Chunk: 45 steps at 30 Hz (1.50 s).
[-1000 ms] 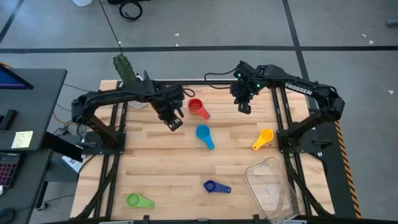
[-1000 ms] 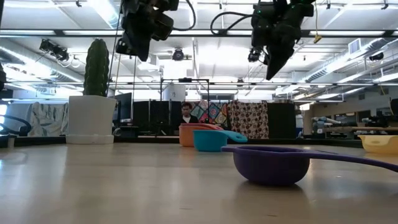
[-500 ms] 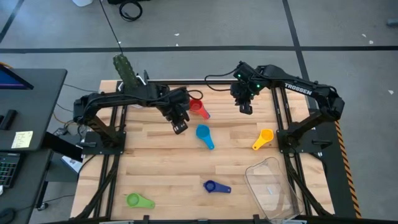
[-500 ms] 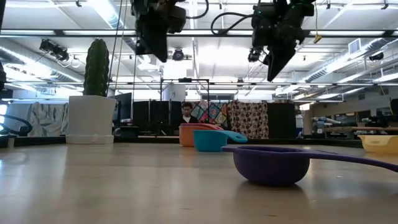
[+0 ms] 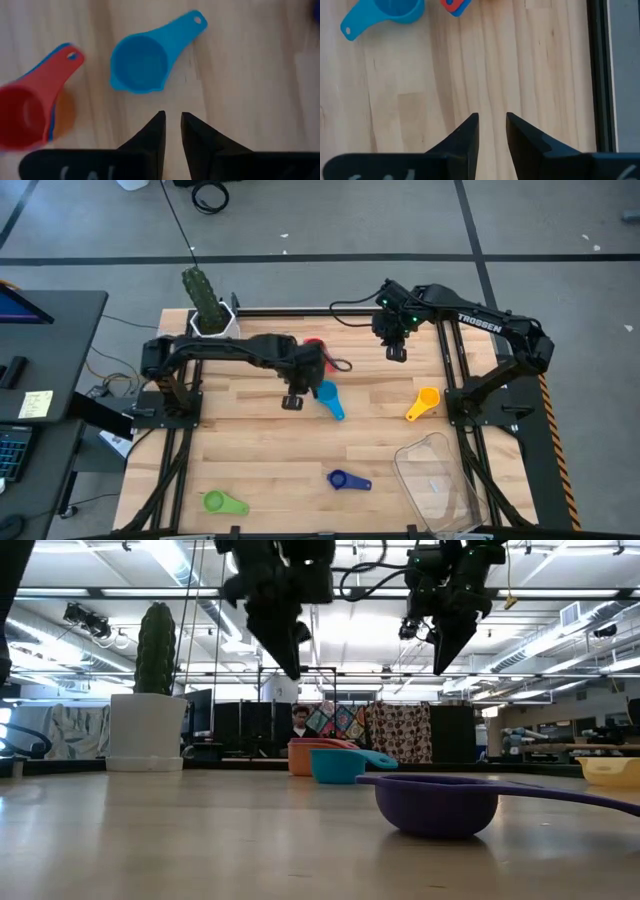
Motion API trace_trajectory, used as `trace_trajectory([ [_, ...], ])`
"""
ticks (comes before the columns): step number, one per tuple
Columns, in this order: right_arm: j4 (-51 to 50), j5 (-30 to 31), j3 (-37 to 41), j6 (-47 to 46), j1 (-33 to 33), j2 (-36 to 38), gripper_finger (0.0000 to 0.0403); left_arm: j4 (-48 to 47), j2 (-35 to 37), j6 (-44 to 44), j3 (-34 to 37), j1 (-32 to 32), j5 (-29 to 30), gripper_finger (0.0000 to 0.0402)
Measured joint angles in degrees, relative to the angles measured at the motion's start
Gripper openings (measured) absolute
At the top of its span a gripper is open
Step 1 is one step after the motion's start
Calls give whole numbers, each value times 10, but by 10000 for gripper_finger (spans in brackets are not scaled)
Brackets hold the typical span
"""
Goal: Nest measuring cups in basket
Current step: Stack the blue measuring cup on top of the red measuring cup
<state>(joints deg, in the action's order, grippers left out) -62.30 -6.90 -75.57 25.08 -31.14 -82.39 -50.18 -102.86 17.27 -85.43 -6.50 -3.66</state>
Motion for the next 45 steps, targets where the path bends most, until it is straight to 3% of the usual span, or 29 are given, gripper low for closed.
trace_trajectory([
  [14, -1, 0, 0, 21, 0, 0, 101, 96, -79, 124, 0, 15, 0, 64],
  [20, -4, 0, 0, 21, 0, 0, 101, 98, -97, 125, 0, 15, -29, 64],
  [45, -6, 3, 0, 27, -2, 0, 101, 122, -170, 140, 0, 15, -30, 64],
])
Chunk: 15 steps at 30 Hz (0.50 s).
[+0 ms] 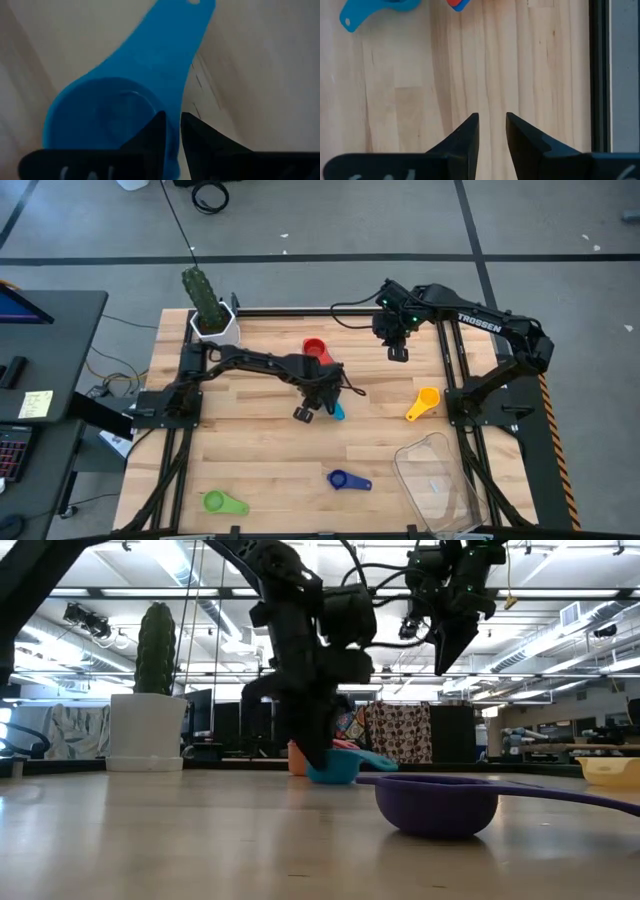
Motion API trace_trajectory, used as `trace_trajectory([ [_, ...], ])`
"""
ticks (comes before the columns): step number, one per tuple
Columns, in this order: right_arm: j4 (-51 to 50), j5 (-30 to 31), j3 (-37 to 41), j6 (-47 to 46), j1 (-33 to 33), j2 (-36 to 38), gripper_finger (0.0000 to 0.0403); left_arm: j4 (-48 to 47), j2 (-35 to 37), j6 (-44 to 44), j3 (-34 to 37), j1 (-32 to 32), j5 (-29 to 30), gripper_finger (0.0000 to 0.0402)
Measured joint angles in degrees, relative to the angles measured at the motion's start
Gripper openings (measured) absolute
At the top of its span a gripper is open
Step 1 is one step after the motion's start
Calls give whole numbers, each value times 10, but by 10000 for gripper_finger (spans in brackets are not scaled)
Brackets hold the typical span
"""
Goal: Nest measuring cups in basket
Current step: Stack the blue measuring cup on top of the red measuring cup
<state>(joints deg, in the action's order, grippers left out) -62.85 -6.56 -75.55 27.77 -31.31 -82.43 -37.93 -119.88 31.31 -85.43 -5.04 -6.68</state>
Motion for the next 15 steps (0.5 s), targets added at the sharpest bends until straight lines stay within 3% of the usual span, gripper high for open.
trace_trajectory([
  [7, -2, 1, 0, 5, 0, 0, 101, 1, -5, -59, -1, 0, 4, 13],
  [15, -7, 2, 0, 5, 0, 0, 101, -100, 10, -131, -29, 0, 3, 12],
])
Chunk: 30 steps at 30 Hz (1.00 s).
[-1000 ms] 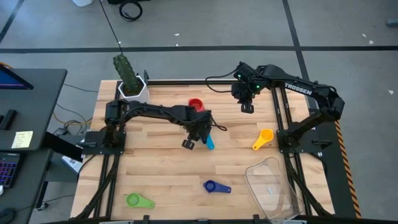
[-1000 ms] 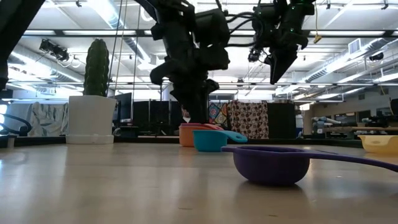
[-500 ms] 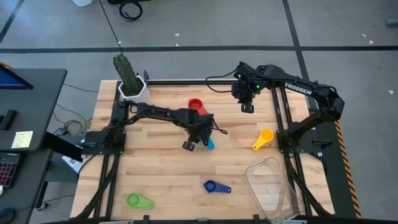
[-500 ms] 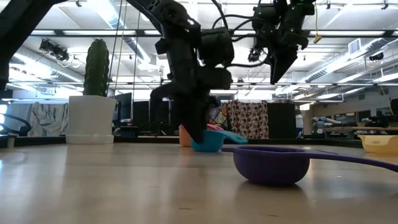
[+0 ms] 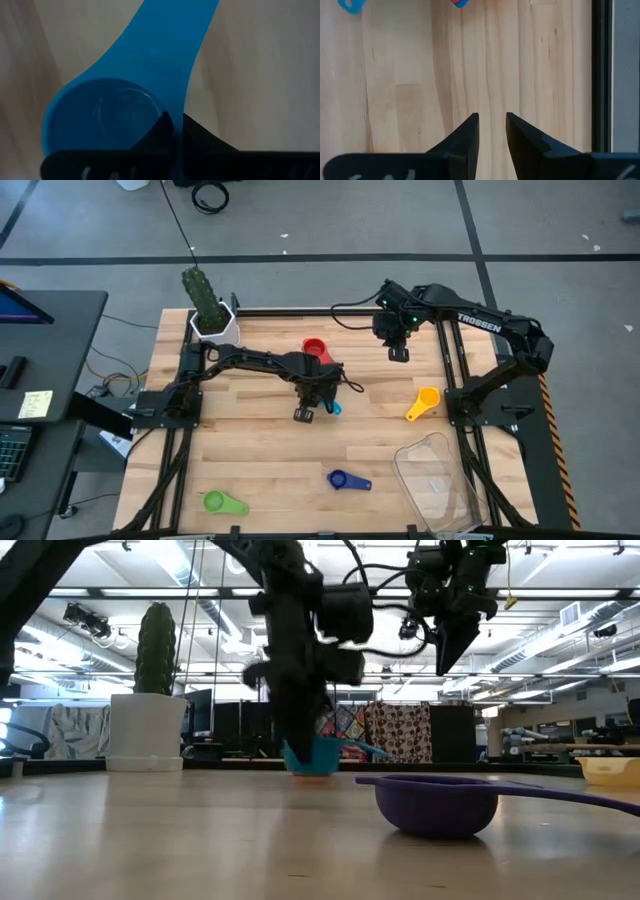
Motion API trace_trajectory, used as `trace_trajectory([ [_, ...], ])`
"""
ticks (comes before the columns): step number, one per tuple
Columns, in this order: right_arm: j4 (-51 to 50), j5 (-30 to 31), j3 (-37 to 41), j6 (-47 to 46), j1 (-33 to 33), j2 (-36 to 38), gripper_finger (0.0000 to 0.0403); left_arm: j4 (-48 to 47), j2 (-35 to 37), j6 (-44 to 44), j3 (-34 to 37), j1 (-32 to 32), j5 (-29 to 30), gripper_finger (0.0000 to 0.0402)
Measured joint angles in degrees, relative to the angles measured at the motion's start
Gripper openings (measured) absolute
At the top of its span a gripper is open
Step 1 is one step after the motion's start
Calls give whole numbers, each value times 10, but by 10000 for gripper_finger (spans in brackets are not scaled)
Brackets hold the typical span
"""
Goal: Nest measuring cups in basket
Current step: Stack the blue measuring cup on top of the red measuring cup
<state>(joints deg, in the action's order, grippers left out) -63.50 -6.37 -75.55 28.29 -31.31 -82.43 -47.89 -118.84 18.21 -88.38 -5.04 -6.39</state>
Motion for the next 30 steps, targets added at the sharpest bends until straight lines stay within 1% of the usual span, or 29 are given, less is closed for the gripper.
trace_trajectory([
  [3, -4, 4, 0, 0, -1, 0, 101, -57, 14, 10, -36, 0, 3, 12],
  [5, -4, 4, 0, 0, -1, 0, 101, -98, 22, 15, -60, 0, 19, 12],
  [11, -5, 8, 0, 0, -3, 0, 101, -103, 36, 35, -122, -20, 55, 12],
  [17, -5, 8, 0, -2, -3, 0, 101, -103, 35, 53, -125, -82, 68, 12],
  [20, -5, 8, 0, -2, -4, 0, 101, -101, 35, 60, -125, -119, 60, 12],
  [24, -4, 10, 0, -2, -5, 0, 101, -87, 34, 94, -125, -160, 21, 12],
  [26, -4, 10, 0, -2, -8, 0, 101, -70, 29, 101, -125, -172, 5, 12],
  [30, -3, 10, 0, -2, -18, 0, 101, -64, 16, 126, -125, -183, 0, 12],
])
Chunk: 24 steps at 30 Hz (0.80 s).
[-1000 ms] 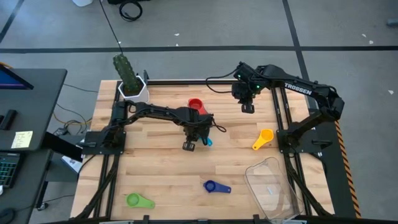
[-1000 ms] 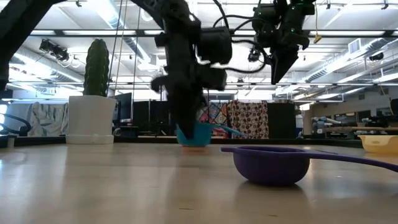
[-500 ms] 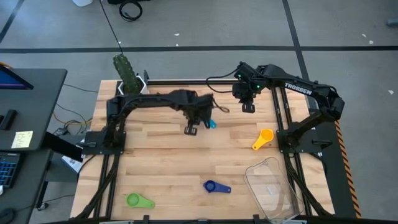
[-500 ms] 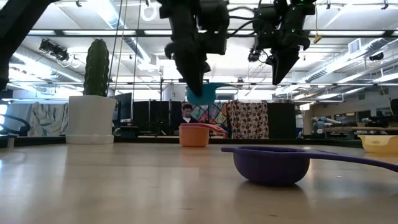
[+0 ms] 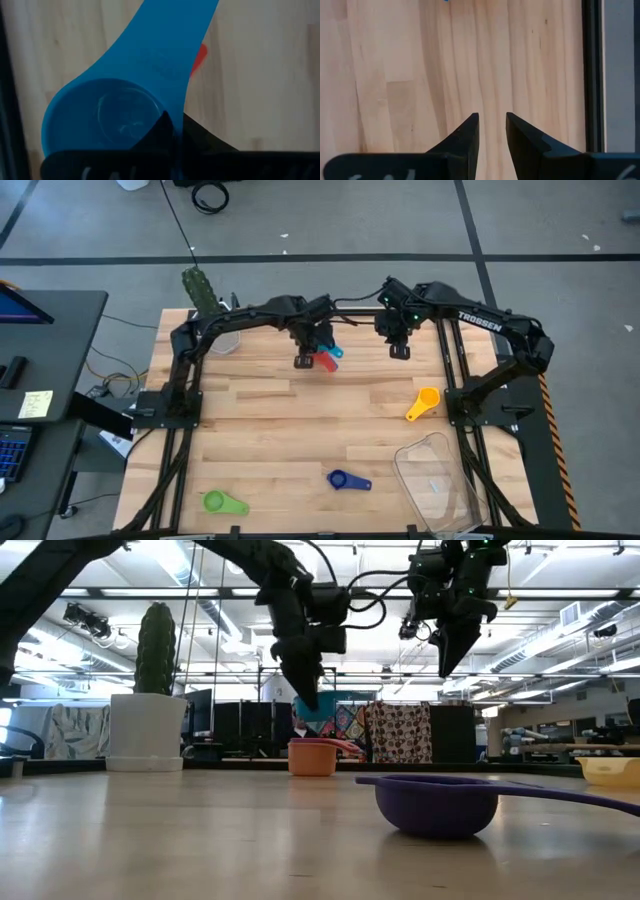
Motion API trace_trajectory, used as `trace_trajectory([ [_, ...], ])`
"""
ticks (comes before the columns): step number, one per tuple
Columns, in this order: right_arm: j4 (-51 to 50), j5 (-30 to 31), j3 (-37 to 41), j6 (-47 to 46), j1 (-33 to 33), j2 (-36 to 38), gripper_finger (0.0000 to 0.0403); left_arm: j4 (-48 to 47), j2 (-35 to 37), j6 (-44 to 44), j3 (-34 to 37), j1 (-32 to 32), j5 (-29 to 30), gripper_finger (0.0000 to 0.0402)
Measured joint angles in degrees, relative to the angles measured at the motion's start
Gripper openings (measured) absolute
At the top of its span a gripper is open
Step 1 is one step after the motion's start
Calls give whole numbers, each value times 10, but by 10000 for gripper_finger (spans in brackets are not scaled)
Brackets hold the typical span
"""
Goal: Nest measuring cups in basket
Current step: Stack the blue measuring cup on top of the red measuring cup
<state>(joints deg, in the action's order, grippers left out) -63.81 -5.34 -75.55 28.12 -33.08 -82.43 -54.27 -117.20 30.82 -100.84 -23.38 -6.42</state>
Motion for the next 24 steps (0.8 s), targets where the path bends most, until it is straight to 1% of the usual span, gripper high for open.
trace_trajectory([
  [5, 2, 0, 0, 1, -13, 0, 101, 0, -15, 40, 0, 0, -1, 12],
  [15, 8, -1, 0, 1, -28, 0, 101, -10, -54, 86, 0, -3, -2, 12],
  [19, 8, -1, 0, 1, -30, 0, 101, -10, -56, 90, 0, -4, -1, 14],
  [24, 13, -1, 0, 1, -31, 0, 101, -11, -56, 93, 0, -4, 0, 64],
])
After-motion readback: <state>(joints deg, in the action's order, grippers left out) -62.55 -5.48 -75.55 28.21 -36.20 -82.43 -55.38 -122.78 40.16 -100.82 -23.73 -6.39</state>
